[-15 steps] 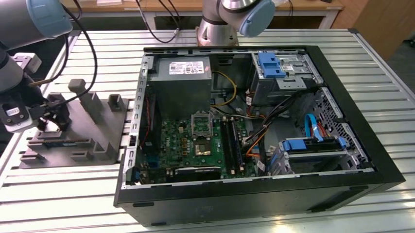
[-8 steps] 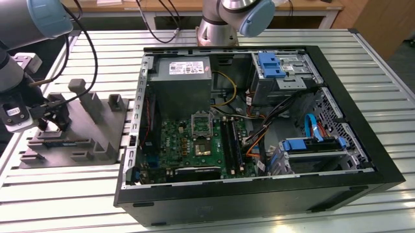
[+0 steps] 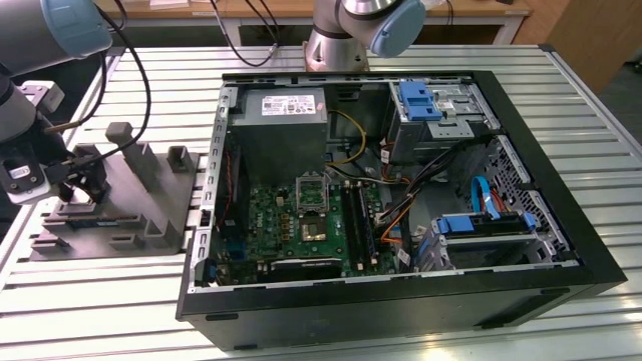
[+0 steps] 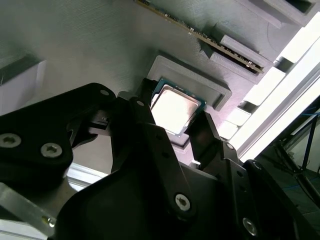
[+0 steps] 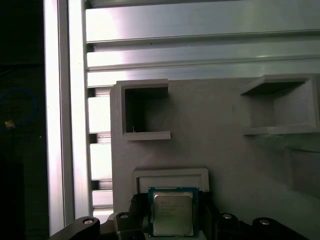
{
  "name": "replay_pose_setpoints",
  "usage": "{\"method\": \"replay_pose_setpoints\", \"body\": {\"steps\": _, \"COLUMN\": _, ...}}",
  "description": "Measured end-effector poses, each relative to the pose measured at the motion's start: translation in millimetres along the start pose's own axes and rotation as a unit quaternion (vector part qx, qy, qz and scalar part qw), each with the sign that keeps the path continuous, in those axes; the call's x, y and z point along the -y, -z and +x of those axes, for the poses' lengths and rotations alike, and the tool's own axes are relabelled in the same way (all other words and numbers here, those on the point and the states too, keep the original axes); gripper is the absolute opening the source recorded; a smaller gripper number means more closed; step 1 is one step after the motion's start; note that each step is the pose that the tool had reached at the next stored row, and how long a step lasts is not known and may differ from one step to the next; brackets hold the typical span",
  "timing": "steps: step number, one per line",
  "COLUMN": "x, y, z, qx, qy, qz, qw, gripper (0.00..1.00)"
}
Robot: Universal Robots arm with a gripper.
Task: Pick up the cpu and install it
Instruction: 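Pick up the cpu and move it towards the insertion slot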
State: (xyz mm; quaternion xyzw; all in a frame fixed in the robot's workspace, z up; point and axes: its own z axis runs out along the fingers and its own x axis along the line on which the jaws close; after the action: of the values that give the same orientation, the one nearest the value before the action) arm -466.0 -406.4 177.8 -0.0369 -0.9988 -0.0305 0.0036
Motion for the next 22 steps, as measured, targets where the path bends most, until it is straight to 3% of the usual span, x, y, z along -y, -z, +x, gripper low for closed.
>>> {"method": "replay_pose_setpoints", "body": {"steps": 22, "x": -0.1, "y": 5.1, "z": 3.5, "qx": 0.0070, "qy": 0.004, "qz": -0.0003, "qw": 1.0000, "gripper": 0.56}}
